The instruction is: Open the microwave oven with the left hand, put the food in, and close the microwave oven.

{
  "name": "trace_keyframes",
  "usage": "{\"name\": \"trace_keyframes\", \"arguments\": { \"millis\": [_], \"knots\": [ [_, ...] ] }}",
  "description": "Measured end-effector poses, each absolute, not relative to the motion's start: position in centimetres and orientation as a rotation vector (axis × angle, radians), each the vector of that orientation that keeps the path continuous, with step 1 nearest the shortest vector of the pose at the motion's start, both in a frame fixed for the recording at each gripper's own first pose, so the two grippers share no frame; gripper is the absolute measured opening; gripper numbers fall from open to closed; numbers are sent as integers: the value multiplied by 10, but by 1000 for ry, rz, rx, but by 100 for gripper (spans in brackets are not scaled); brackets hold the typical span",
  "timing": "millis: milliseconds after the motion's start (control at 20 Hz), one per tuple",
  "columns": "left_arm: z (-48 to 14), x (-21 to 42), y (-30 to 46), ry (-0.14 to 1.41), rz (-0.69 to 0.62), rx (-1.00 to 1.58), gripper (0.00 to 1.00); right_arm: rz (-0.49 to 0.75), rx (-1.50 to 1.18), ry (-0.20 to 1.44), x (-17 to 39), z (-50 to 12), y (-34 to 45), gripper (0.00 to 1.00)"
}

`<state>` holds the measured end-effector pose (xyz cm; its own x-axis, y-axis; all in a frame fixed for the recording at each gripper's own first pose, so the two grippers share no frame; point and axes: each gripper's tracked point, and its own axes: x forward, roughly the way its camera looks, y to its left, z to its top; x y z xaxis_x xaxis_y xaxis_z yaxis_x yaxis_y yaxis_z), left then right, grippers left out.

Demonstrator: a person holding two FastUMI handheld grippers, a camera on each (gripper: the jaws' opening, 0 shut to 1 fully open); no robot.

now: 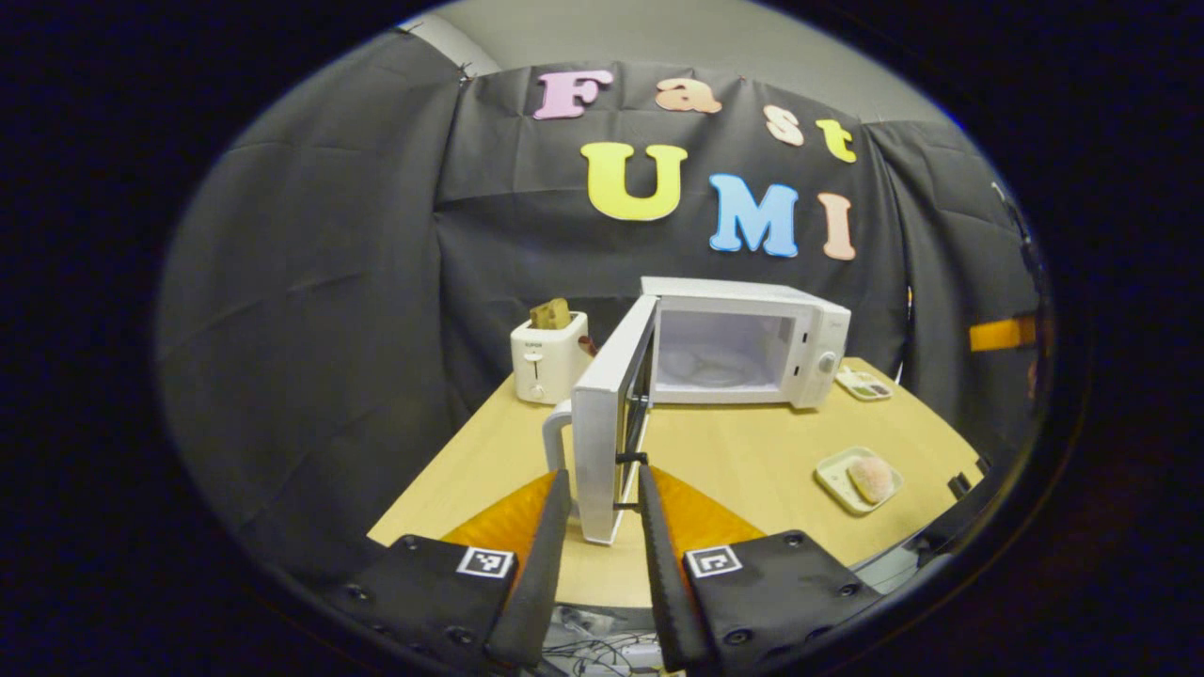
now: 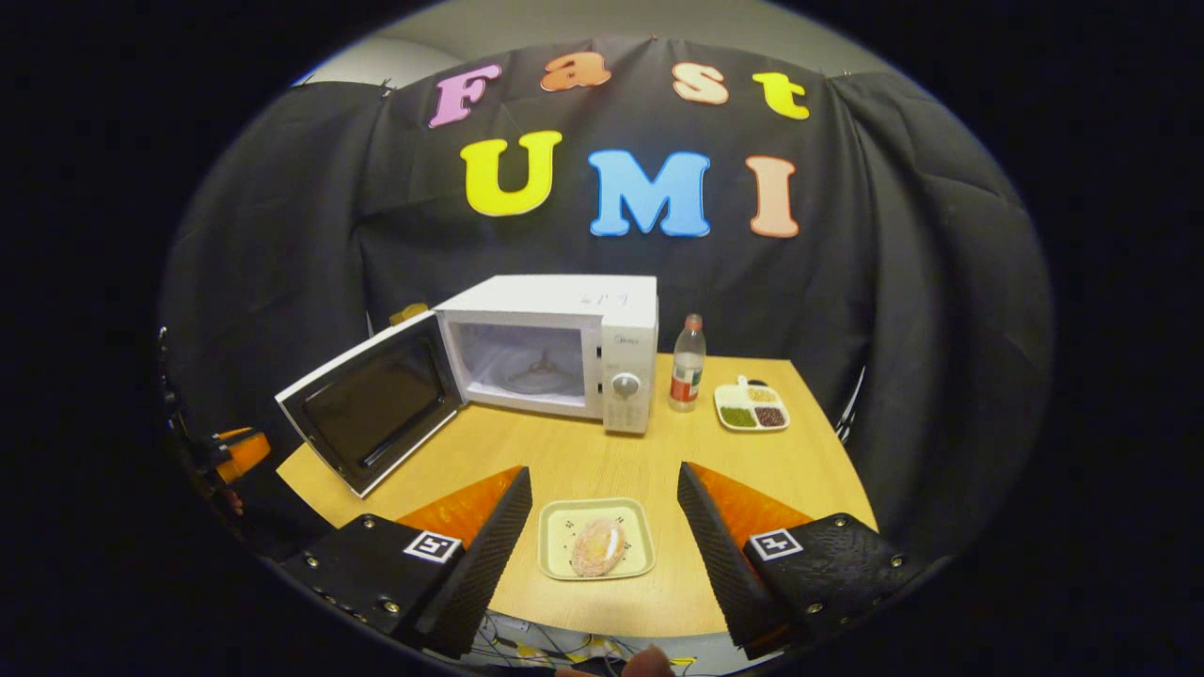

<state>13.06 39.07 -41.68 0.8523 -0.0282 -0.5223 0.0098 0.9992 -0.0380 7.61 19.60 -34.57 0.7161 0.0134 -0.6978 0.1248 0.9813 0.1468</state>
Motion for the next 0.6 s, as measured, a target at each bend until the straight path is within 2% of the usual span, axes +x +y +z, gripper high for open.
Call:
{"name": "trace_keyframes", "arguments": {
  "millis": [50,100,200,400,450,500,600],
  "knots": [
    [-410,127,388,547,-4,-44,58,-56,213,816,75,-365,199,96],
    [-404,121,387,548,14,-48,55,-56,230,845,74,-380,200,96],
    [-396,115,388,561,74,-50,60,-35,252,893,74,-409,206,96],
    [-382,97,370,601,185,-87,84,37,251,976,73,-460,213,96],
    [-382,95,364,616,208,-92,85,50,259,997,73,-473,216,96],
    [-379,92,358,629,231,-93,80,60,261,1020,73,-488,217,96],
    [-373,85,349,652,275,-98,80,80,253,1067,70,-517,220,95]
  ]
}}
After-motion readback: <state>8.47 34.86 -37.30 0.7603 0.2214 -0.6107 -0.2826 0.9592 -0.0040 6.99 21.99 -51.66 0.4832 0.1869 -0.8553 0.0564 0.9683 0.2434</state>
